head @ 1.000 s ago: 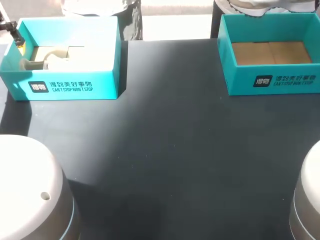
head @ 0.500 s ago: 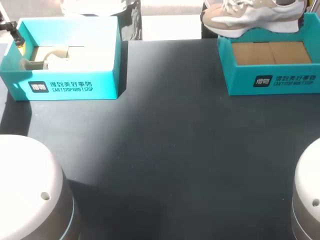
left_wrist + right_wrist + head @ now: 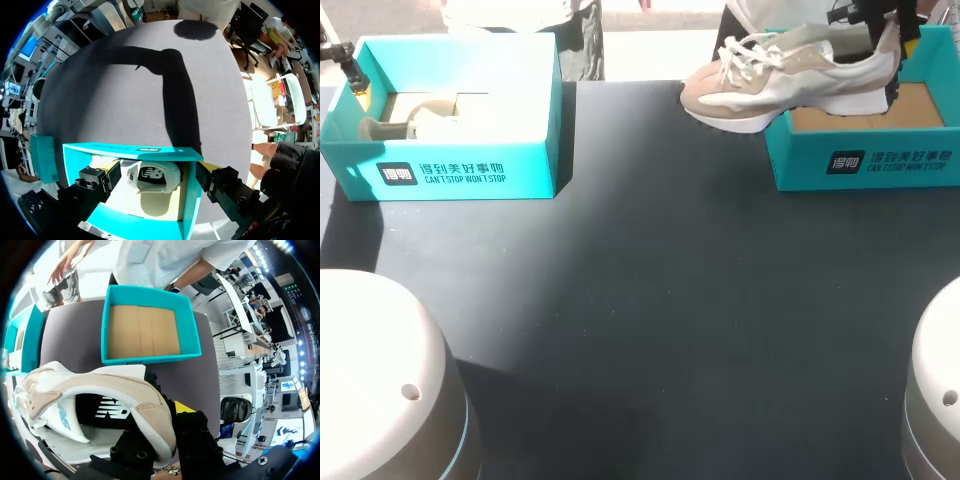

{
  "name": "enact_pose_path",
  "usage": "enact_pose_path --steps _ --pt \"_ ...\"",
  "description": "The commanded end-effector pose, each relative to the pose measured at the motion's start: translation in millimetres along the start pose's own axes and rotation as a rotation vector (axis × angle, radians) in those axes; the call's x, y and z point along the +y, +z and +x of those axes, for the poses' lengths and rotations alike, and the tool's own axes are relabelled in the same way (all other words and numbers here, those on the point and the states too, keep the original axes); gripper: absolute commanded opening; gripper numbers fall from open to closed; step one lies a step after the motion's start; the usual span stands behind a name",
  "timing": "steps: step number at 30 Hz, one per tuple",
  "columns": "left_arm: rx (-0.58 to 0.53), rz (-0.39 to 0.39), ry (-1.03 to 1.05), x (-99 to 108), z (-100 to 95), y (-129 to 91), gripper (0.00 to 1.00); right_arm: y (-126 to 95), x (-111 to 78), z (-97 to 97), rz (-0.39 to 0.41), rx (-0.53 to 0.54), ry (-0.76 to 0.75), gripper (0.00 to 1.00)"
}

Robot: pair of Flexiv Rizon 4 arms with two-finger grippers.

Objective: Take the shoe out of the shoebox, open the shoe tongue, remove and reinsert the insole, then place the shoe into the shoebox

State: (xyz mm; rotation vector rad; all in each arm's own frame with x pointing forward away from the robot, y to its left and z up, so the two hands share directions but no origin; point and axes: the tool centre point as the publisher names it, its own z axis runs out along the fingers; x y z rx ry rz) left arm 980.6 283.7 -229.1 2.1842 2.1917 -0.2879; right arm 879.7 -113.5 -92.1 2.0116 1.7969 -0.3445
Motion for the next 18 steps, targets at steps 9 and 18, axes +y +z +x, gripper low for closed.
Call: enact_pose_path --steps 9,18 --pt "0.003 -0.001 0.000 -1 0.2 0 1.00 1 -2.3 -4.0 -0.027 0.010 0.000 0.00" --pt "0.003 -0.001 0.000 -1 0.2 0 1.00 -19 -72.8 40.7 -0.050 0.006 0.033 0.00"
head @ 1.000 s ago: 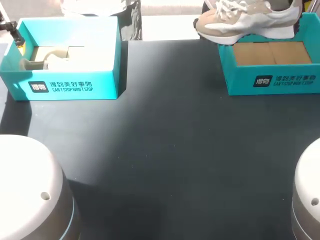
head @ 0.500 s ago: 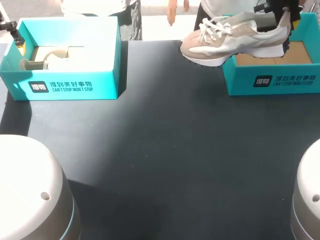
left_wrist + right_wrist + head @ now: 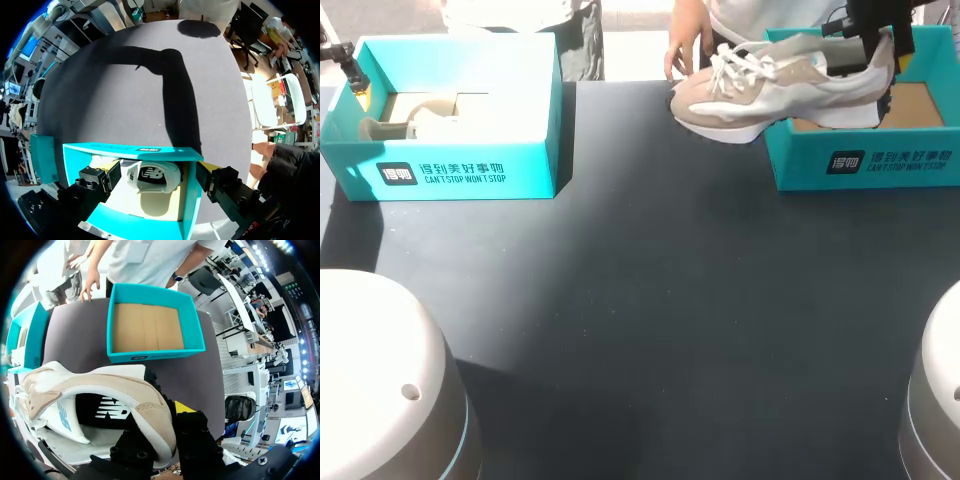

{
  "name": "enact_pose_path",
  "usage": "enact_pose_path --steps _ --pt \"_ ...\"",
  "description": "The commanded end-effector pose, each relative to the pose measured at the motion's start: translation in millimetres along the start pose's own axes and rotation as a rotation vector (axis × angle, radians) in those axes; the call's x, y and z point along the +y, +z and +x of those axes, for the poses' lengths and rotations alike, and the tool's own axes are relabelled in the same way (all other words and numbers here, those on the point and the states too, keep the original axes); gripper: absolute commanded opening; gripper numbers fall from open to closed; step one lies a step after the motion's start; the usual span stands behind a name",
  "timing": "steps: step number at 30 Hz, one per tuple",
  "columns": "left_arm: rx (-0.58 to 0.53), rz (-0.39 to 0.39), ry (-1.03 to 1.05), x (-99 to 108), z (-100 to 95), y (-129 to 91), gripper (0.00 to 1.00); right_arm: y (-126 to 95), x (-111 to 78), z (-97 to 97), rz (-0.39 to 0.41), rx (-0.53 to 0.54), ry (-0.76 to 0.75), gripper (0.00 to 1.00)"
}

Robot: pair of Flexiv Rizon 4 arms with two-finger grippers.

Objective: Take the shoe out of the shoebox, open the shoe tongue, remove and reinsert the insole, then place the shoe into the shoebox

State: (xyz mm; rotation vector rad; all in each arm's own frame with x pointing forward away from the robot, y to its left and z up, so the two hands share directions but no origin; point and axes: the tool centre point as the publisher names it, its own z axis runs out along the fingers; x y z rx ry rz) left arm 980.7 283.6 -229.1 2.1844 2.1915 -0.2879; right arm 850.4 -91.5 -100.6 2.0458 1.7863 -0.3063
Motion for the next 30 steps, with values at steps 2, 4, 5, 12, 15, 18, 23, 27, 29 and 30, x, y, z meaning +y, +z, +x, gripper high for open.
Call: enact_pose_path --steps 2,4,5,12,15,18,23,27,29,30 --pt "0.003 -0.001 0.000 -1 0.4 0 1.00 -16 -63.0 35.9 -0.048 -0.039 -0.008 0.00" --pt "0.003 -0.001 0.000 -1 0.4 0 1.00 -19 -86.0 50.9 -0.045 0.001 0.007 0.00" --pt "0.003 -0.001 0.000 -1 0.4 0 1.00 -19 -98.3 58.5 -0.037 0.010 0.017 0.00" --pt "0.003 -0.001 0.000 -1 0.4 0 1.00 -17 -164.7 101.3 0.008 -0.018 0.000 0.00" --pt "0.003 -0.001 0.000 -1 0.4 0 1.00 -22 -186.5 112.3 0.017 -0.005 0.011 0.00" --pt "0.003 -0.001 0.000 -1 0.4 0 1.00 -24 -204.9 124.6 0.023 -0.025 0.010 0.00" --pt "0.003 -0.001 0.000 -1 0.4 0 1.00 -6 -228.1 152.7 0.052 0.003 0.013 0.00" --pt "0.003 -0.001 0.000 -1 0.4 0 1.00 23 -238.9 173.9 0.074 -0.027 0.034 0.00" --pt "0.003 -0.001 0.000 -1 0.4 0 1.00 43 -243.4 185.5 0.082 -0.028 0.061 0.00" --pt "0.003 -0.001 0.000 -1 0.4 0 1.00 50 -245.1 187.8 0.087 -0.052 0.063 0.00"
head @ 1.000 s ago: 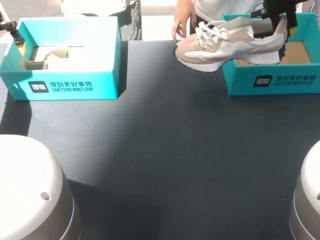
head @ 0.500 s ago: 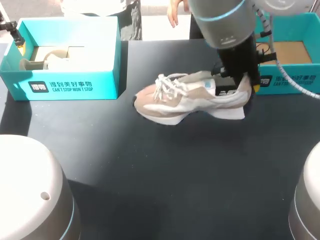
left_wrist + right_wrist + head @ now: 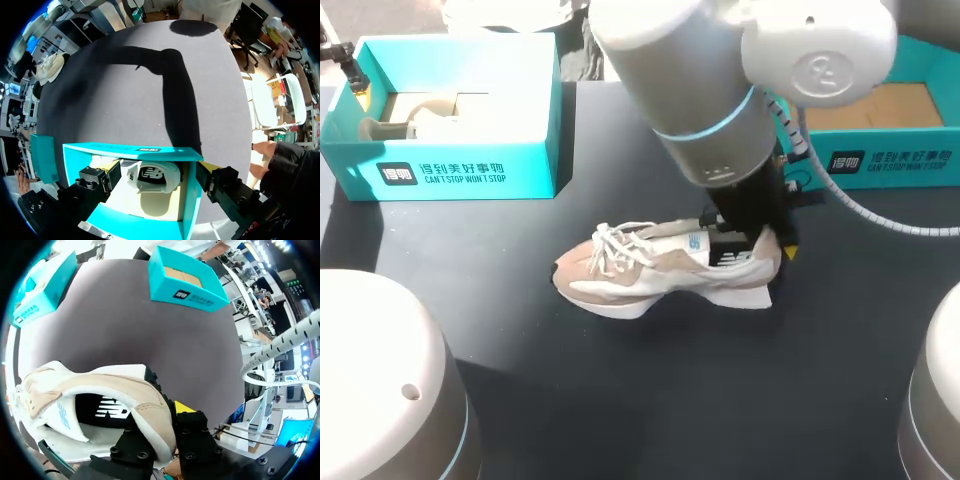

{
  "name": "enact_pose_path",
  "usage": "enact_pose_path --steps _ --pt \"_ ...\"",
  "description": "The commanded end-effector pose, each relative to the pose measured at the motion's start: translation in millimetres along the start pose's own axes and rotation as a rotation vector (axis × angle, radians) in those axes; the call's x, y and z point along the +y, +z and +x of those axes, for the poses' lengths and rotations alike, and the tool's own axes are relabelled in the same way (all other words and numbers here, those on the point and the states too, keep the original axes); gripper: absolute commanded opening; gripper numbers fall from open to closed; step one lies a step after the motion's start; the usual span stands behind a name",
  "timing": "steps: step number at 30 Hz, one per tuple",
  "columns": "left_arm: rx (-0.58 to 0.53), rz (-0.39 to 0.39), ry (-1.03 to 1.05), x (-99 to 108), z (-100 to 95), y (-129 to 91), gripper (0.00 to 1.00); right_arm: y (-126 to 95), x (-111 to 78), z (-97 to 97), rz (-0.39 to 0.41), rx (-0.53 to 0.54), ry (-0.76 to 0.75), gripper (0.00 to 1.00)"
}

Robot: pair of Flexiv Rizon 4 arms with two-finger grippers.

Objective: Take the shoe out of the shoebox, open the shoe tongue, remove and reinsert the insole, then place the shoe into the shoebox

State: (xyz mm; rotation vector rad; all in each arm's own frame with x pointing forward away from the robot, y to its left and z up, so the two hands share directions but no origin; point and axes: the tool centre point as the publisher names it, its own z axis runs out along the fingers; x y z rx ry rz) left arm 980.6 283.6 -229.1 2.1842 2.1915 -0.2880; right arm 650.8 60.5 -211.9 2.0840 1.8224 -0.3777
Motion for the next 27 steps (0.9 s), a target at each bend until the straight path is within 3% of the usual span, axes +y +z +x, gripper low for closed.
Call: enact_pose_path --steps 1,9,17,27 --pt "0.003 -0.001 0.000 -1 0.3 0 1.00 46 -14.0 39.9 0.017 -0.053 0.082 0.00" --pt "0.003 -0.001 0.000 -1 0.3 0 1.00 104 -23.0 69.7 0.061 -0.063 0.122 0.00" --pt "0.003 -0.001 0.000 -1 0.3 0 1.00 123 -15.0 91.7 0.041 -0.042 0.081 0.00" --pt "0.003 -0.001 0.000 -1 0.3 0 1.00 123 -0.7 107.6 0.013 -0.014 0.081 0.00"
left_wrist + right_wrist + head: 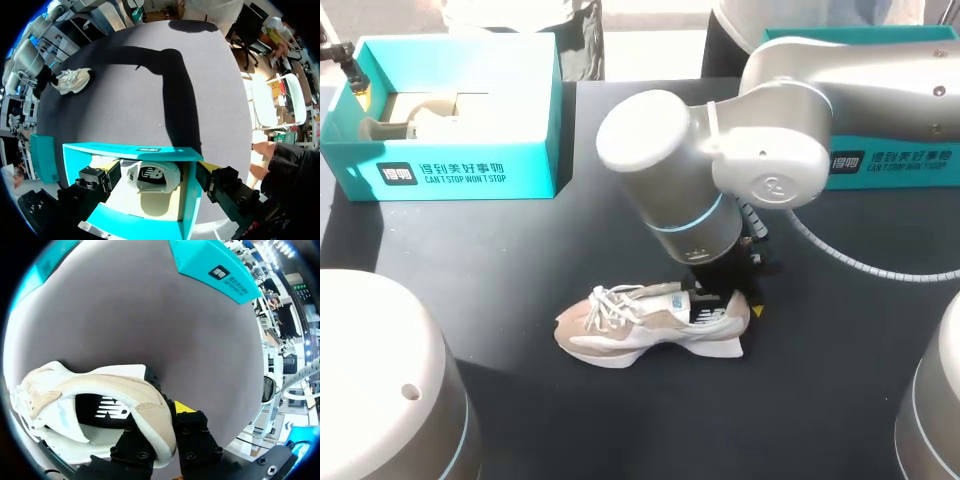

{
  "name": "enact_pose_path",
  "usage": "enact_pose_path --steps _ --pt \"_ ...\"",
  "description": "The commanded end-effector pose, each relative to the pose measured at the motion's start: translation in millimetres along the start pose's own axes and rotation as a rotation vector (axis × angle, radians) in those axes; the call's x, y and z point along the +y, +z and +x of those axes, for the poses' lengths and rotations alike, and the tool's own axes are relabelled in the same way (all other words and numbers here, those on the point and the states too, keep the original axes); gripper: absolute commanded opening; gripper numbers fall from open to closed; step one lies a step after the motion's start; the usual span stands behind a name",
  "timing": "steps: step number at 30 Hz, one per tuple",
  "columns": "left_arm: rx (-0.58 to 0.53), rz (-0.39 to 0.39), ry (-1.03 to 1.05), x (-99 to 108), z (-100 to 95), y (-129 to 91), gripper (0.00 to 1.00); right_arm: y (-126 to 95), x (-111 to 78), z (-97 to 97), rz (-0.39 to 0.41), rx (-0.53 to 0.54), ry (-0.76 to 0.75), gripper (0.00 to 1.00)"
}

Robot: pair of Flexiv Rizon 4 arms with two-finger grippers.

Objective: Take the shoe out of the shoebox, open the shoe tongue, remove and reinsert the insole, then place the shoe into the shoebox

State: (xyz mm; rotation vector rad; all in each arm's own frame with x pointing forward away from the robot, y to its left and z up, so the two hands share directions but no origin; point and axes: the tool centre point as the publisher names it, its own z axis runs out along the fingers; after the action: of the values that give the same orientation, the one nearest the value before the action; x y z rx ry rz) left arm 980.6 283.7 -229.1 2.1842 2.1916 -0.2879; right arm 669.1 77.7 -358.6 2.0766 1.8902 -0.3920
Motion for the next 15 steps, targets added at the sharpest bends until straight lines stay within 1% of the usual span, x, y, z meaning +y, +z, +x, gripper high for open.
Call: enact_pose_path --steps 1,10,11,12,13,15 --pt "0.003 -0.001 0.000 -1 0.3 0 1.00 -1 -2.8 30.7 -0.014 -0.035 0.126 0.00" --pt "0.003 -0.001 0.000 -1 0.3 0 1.00 9 -2.3 40.0 -0.001 -0.024 0.132 0.00" --pt "0.003 -0.001 0.000 -1 0.3 0 1.00 10 -2.3 40.4 -0.001 -0.022 0.133 0.31" --pt "0.003 -0.001 0.000 -1 0.3 0 1.00 10 -2.4 40.8 -0.001 -0.033 0.141 0.91" --pt "0.003 -0.001 0.000 -1 0.3 0 1.00 11 -2.3 40.8 -0.002 -0.032 0.138 1.00" --pt "0.003 -0.001 0.000 -1 0.3 0 1.00 11 -2.2 40.9 -0.006 -0.033 0.141 1.00"
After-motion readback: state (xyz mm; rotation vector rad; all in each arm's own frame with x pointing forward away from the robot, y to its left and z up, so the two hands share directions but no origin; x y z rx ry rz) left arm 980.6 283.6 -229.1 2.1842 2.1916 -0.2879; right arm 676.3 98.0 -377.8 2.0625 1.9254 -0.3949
